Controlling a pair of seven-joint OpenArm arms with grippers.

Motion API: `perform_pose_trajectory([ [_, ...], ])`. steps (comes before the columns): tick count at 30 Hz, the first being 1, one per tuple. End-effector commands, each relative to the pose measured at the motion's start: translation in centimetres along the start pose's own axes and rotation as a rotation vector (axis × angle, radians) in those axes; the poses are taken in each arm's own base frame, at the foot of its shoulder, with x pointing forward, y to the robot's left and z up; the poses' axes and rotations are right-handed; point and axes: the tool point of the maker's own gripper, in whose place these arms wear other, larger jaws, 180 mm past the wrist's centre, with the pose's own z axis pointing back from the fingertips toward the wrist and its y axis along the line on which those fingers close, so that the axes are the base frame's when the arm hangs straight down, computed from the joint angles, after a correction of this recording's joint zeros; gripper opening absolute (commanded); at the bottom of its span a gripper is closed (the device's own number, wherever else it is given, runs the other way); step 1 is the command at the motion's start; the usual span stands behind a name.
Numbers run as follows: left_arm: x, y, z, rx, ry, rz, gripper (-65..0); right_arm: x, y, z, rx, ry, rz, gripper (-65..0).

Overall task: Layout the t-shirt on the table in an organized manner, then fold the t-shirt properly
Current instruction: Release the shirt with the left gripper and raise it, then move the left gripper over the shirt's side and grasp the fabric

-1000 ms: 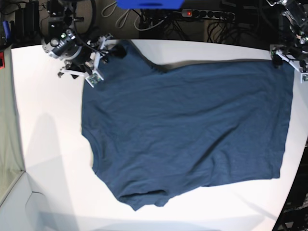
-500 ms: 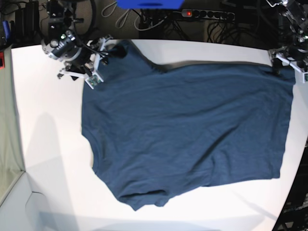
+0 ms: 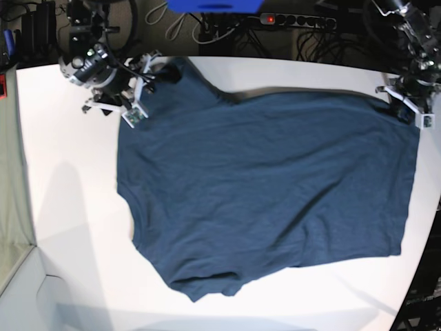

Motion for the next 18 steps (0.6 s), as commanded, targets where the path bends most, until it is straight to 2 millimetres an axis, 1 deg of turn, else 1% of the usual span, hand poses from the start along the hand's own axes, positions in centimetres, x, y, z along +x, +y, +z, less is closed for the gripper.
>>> perform_pose_trajectory([
  [1, -1.4, 1.1, 0.4, 0.036, 0.077, -0.031, -64.8, 0.8, -0.3, 0.3, -0.006, -0.033, 0.001, -31.1],
  [3, -1.1, 1.0, 0.5, 0.037, 0.069, -0.035, -64.2, 0.8, -0.3, 0.3, -0.006, -0.033, 0.001, -31.1],
  [4, -0.6, 1.1, 0.6, 0.043, 0.057, -0.042, -62.0, 0.8, -0.3, 0.3, -0.006, -0.033, 0.001, -31.1],
  [5, 0.2, 1.2, 0.9, 0.050, 0.040, -0.054, -61.7, 0.8, -0.3, 0.3, -0.006, -0.033, 0.001, -31.1],
  [8, 2.9, 1.4, 2.1, 0.078, -0.025, -0.106, -64.9, 0.8, -0.3, 0.3, -0.006, -0.033, 0.001, -31.1],
  [9, 3.8, 1.5, 2.6, 0.089, -0.041, -0.124, -65.0, 0.8, -0.3, 0.3, -0.006, -0.033, 0.001, -31.1],
  [11, 4.8, 1.7, 3.4, 0.114, -0.029, -0.154, -64.8, 0.9, -0.3, 0.4, -0.008, -0.035, 0.002, -31.1],
  [14, 5.8, 2.2, 4.4, 0.147, -0.006, -0.189, -64.8, 1.2, -0.4, 0.6, -0.014, -0.043, 0.006, -31.1],
  [18, 8.1, 2.0, 6.1, 0.186, -0.035, -0.242, -64.8, 1.4, -0.6, 0.7, -0.019, -0.050, 0.010, -31.1],
])
